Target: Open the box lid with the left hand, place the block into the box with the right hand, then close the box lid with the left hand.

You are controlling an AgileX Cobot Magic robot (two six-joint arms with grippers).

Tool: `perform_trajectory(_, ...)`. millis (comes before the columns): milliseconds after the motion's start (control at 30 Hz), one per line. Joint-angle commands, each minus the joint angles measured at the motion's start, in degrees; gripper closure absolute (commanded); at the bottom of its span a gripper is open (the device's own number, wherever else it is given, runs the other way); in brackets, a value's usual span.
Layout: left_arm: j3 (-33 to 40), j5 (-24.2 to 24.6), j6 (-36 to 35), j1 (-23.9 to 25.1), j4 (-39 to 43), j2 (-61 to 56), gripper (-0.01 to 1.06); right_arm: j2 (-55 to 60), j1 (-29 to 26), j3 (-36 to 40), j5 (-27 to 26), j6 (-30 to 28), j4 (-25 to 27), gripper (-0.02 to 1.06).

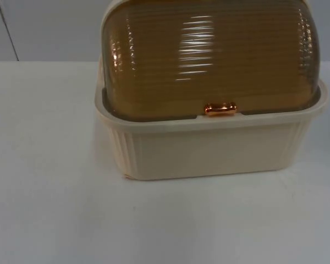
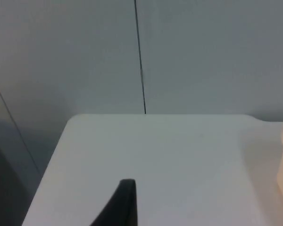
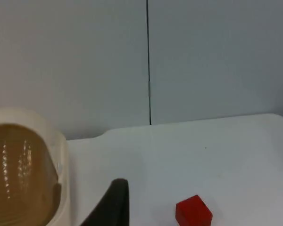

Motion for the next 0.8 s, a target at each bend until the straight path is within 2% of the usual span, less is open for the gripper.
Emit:
perform_trajectory(0, -3.0, -2.5, -0.4, -0.3, 0.3, 3.7, 0.0, 3.9, 0.3, -1.2, -1.7, 1.2, -1.0, -0.01)
perform_trajectory(167, -6.0, -7.1, -0.4, -0.3, 0.5, 10.4, 0.0, 11.1, 0.3, -1.5, -7.1, 1.2, -1.0, -0.01)
perform_trajectory(333, -6.1, -7.9, 0.1, -0.3, -0.3, 15.2, 0.0, 13.6, 0.3, -1.5, -7.3, 1.2, -1.0, -0.01)
perform_trajectory(433, -6.1, -7.9, 3.2, -0.3, -2.9, 17.6, 0.0, 14.3, 0.3, -1.5, -7.8, 0.8, -1.5, -0.01)
perform_trajectory(467, -6.1, -7.9, 6.2, -0.9, -4.4, 18.9, 0.0, 14.3, 0.3, -1.5, -8.0, 0.8, -2.0, -0.01)
perform_trajectory(567, -6.1, -8.1, 13.5, -5.8, -7.2, 23.2, 0.0, 14.2, 0.3, -1.5, -8.0, 0.8, -2.1, -0.01)
perform_trajectory(600, -6.1, -8.1, 14.7, -8.0, -7.5, 24.6, 0.0, 14.2, 0.3, -1.5, -8.0, 0.8, -2.3, -0.01)
perform_trajectory(633, -6.1, -8.1, 14.7, -8.0, -7.5, 24.6, 0.0, 14.2, 0.3, -1.5, -8.0, 0.8, -2.3, -0.01)
perform_trajectory(700, -6.1, -7.9, 16.7, -13.8, -7.4, 28.4, 0.0, 14.2, 0.3, -1.5, -7.8, 0.8, -2.6, -0.01)
perform_trajectory(767, -6.1, -8.5, 18.9, -23.1, -7.1, 32.9, 0.0, 14.2, 0.3, -1.5, -7.7, 0.8, -2.6, -0.01)
